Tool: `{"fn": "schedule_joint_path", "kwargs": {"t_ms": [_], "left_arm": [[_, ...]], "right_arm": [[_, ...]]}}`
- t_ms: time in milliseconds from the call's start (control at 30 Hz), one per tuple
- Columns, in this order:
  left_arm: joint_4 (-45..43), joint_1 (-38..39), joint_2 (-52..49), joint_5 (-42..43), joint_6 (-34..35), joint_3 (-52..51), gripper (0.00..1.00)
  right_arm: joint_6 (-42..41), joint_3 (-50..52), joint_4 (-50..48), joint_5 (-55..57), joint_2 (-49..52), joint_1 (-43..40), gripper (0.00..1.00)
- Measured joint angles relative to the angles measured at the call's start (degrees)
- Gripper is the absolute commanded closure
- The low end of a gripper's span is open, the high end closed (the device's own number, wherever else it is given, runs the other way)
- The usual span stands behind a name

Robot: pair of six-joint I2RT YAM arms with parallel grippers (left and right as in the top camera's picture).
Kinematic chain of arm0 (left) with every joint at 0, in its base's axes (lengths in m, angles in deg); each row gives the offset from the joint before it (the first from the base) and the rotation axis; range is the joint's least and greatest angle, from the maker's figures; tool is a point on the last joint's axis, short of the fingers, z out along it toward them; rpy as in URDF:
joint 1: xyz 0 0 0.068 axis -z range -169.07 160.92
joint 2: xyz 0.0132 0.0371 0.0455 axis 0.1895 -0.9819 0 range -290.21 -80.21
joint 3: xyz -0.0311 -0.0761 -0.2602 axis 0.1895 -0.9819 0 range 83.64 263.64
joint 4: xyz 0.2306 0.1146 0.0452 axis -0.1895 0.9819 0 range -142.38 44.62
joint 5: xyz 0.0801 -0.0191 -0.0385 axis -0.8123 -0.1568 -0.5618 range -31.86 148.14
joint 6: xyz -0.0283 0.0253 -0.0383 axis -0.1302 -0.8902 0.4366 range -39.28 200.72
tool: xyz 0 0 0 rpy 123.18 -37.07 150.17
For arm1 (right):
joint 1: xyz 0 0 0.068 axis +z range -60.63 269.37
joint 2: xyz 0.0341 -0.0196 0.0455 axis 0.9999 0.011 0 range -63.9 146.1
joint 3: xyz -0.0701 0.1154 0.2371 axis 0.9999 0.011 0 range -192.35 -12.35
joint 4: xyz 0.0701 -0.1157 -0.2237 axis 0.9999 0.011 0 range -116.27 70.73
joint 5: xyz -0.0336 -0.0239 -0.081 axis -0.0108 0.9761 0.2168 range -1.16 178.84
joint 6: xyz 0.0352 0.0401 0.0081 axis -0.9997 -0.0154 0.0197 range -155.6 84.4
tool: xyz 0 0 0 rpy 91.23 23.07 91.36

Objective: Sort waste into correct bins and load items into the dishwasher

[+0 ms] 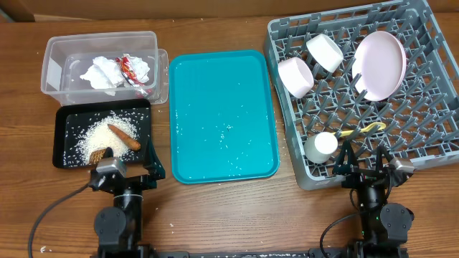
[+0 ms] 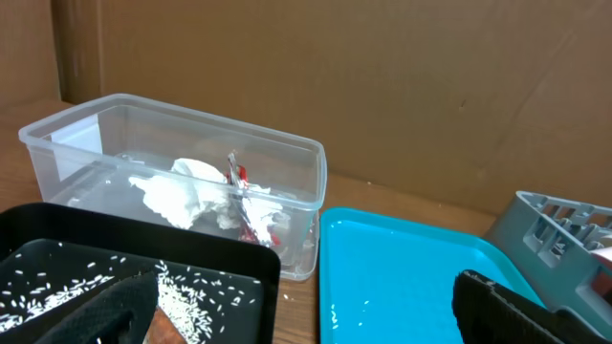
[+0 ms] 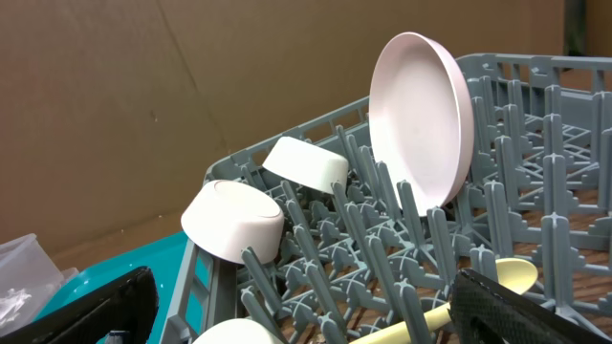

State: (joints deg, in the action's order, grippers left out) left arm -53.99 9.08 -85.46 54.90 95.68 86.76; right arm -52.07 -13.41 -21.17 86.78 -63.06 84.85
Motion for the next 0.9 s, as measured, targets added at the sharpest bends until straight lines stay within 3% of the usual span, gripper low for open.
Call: {"fn": "schedule_joint_path", "kwargs": {"t_ms": [233, 900], "left_arm": [[5.88, 0.0, 4.26, -0.02, -0.52, -2.49, 0.0], [5.92, 0.0, 4.31, -0.02, -1.66, -2.56, 0.0]], "right_arm": [[0.0, 0.0, -0.02, 0.0, 0.0, 0.0, 0.0], [-0.02, 0.0, -0.02, -0.02, 0.0, 0.0, 0.0]]}}
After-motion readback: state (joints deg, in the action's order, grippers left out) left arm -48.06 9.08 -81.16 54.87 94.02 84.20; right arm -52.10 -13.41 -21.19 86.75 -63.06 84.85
